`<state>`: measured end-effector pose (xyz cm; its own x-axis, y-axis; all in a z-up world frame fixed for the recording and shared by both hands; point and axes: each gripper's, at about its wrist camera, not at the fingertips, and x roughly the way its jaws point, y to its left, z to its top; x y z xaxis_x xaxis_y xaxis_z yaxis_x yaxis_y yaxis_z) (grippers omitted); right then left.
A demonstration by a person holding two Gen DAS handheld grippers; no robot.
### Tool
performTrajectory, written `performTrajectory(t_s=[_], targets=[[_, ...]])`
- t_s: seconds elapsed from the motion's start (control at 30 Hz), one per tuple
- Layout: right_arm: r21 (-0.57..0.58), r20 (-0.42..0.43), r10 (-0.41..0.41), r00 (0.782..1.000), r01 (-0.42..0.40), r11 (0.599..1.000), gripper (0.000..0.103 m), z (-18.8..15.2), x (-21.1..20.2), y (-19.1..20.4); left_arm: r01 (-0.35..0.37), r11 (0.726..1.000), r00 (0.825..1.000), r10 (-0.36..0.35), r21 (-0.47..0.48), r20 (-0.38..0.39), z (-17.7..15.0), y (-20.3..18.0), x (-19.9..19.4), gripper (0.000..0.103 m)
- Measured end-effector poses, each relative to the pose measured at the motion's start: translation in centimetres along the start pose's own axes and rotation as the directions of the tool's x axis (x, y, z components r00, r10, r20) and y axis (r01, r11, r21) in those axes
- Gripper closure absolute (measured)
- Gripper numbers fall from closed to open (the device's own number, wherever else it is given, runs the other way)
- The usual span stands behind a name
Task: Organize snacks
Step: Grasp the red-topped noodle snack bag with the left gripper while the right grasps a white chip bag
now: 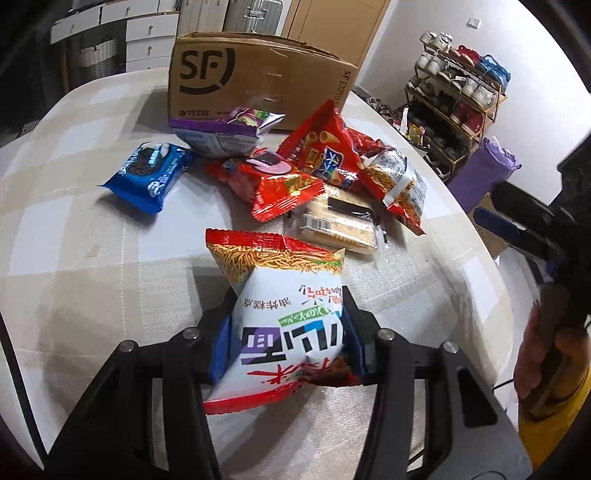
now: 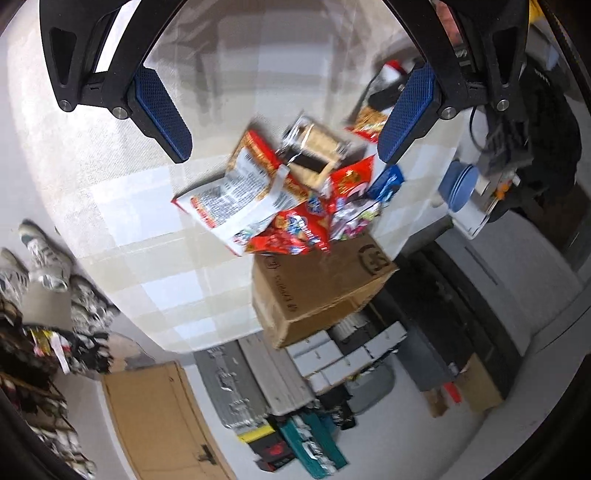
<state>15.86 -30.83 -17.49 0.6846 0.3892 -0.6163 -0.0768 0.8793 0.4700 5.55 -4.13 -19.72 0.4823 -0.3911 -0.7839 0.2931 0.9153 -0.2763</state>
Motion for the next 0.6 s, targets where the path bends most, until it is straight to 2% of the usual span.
performTrajectory(t_s=[0.1, 0.33, 0.6], targets=[[0.060, -0.035, 0.011, 0.999, -0.009, 0.998, 0.001, 1.1, 1.4, -1.0, 0.008, 1.000, 1.000, -0.008, -0.011, 0.006, -0.2, 0.4, -0.2, 0.056], [0.211, -0.146, -0.003, 0.989, 0.034, 0.977, 0.001, 3.7, 5.9, -3.6, 0.020, 0.998, 1.000, -0.019, -0.054, 0.025, -0.4, 1.6, -0.9, 0.056], [0.238, -0.199, -0.064, 0.978, 0.111, 0.965, 0.002, 5.0, 8.9, -4.1, 0.057, 0.997, 0.998, -0.056, -0.058, 0.024, -0.6, 1.9, -0.8, 0.056]])
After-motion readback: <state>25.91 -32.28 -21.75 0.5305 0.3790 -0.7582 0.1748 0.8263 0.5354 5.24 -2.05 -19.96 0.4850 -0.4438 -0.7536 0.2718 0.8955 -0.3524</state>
